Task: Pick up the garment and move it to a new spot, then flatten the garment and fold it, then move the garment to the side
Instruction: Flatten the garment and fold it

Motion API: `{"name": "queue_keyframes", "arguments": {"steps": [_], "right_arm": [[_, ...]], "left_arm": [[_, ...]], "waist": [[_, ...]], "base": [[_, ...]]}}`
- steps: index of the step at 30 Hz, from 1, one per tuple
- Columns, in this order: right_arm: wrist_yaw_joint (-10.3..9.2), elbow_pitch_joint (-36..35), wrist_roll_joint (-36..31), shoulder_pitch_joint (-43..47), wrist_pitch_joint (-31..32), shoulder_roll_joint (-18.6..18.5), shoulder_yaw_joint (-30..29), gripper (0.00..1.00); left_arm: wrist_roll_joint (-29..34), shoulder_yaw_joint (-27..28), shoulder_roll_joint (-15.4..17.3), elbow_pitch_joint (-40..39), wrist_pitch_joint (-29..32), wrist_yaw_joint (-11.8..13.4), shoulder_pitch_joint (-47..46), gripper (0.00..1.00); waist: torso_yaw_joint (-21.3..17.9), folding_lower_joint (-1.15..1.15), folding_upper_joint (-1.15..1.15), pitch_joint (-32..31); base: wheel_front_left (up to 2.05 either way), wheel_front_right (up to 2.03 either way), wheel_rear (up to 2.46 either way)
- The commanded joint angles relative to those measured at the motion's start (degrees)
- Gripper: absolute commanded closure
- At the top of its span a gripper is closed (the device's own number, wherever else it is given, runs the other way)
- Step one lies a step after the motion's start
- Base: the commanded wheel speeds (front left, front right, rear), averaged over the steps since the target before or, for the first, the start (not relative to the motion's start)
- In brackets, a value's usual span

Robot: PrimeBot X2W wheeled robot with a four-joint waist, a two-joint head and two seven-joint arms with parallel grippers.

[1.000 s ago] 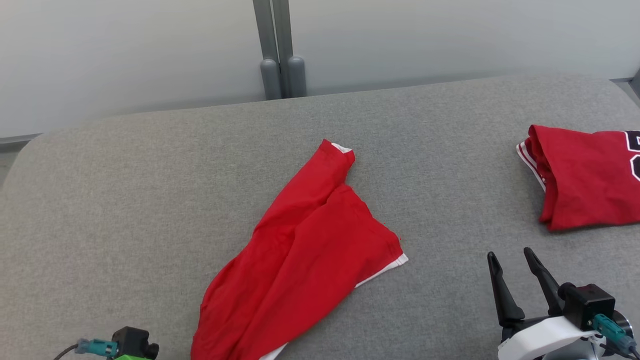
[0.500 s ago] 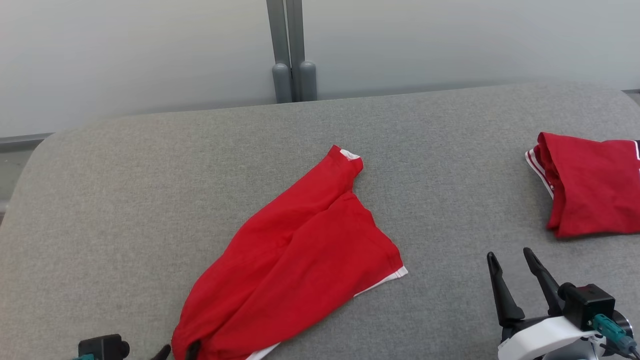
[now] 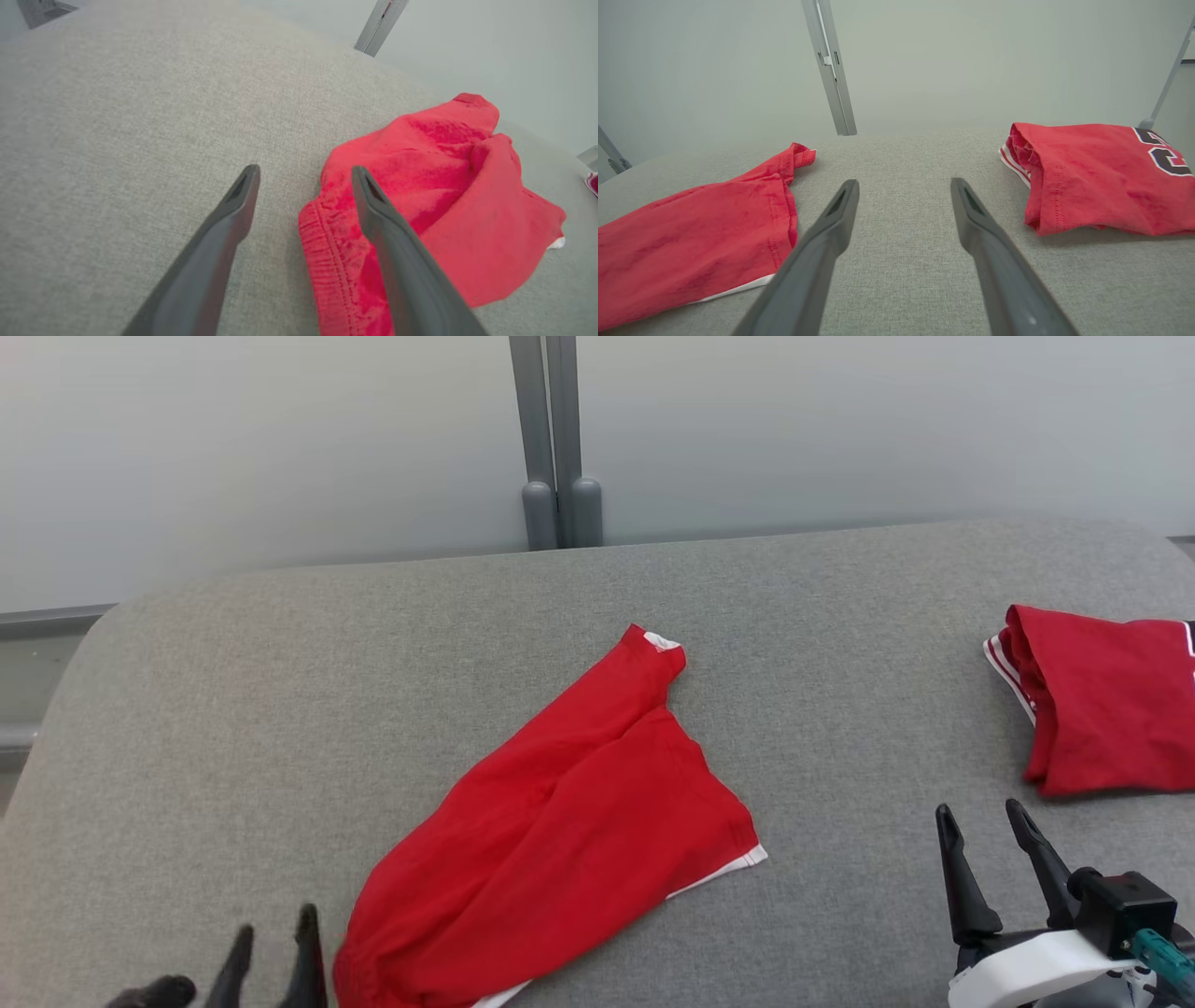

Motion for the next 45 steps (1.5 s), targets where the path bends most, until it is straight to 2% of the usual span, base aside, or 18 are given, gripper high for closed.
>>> {"name": "queue_keyframes", "arguments": {"steps": [1, 4, 7, 12, 18, 29, 41, 45], "right_arm": [[-0.02, -0.5, -0.4, 0.4, 0.0, -0.1, -0.2, 0.0], [-0.02, -1.0, -0.6, 0.7, 0.0, -0.1, -0.5, 0.0], [-0.02, -1.6, -1.2, 0.9, 0.0, -0.2, -0.7, 0.0], [-0.02, -3.9, -2.5, 1.4, 0.0, -0.3, -0.9, 0.0], [-0.02, -5.0, -3.7, 1.7, 0.0, 0.6, -1.1, 0.0], [-0.02, -3.6, -4.9, 0.9, 0.0, 1.3, -0.2, 0.0], [-0.02, -3.3, -4.6, 0.5, 0.0, 1.3, 0.4, 0.0], [-0.02, -3.2, -4.2, 0.1, 0.0, 1.0, 2.5, 0.0]], "left_arm": [[2.6, 3.9, -1.9, -1.7, -0.5, -0.3, -0.7, 0.0], [9.8, 11.0, -6.3, -5.0, -0.4, -2.4, 1.8, 0.0], [16.1, 15.3, -9.6, -6.7, -0.4, -5.2, 3.6, 0.0], [26.1, 20.2, -13.6, -8.0, -0.4, -8.8, 5.3, 0.0], [34.3, 21.0, -15.8, -7.3, -0.4, -13.2, 5.2, 0.0], [36.3, 22.2, -17.1, -4.8, -0.4, -15.0, 4.2, 0.0], [36.1, 21.5, -17.2, -4.1, -0.4, -15.0, 3.7, 0.0], [35.0, 22.4, -17.2, -4.1, -0.4, -15.0, 4.6, 0.0]], "waist": [[0.2, 0.0, 0.0, -0.2], [0.2, 0.0, 0.0, -0.4], [0.2, 0.0, 0.0, -0.7], [0.2, 0.0, 0.0, -1.2], [0.1, 0.0, 0.0, -1.3], [-0.8, 0.0, 0.0, -1.0], [-0.3, 0.0, 0.0, -0.9], [-0.1, 0.0, 0.0, -0.7]], "base": [[0.0, 0.0, 0.0], [0.0, 0.0, 0.0], [0.0, 0.0, 0.0], [0.0, 0.0, 0.0], [0.0, 0.0, 0.0], [0.0, 0.0, 0.0], [0.0, 0.0, 0.0], [0.0, 0.0, 0.0]]}}
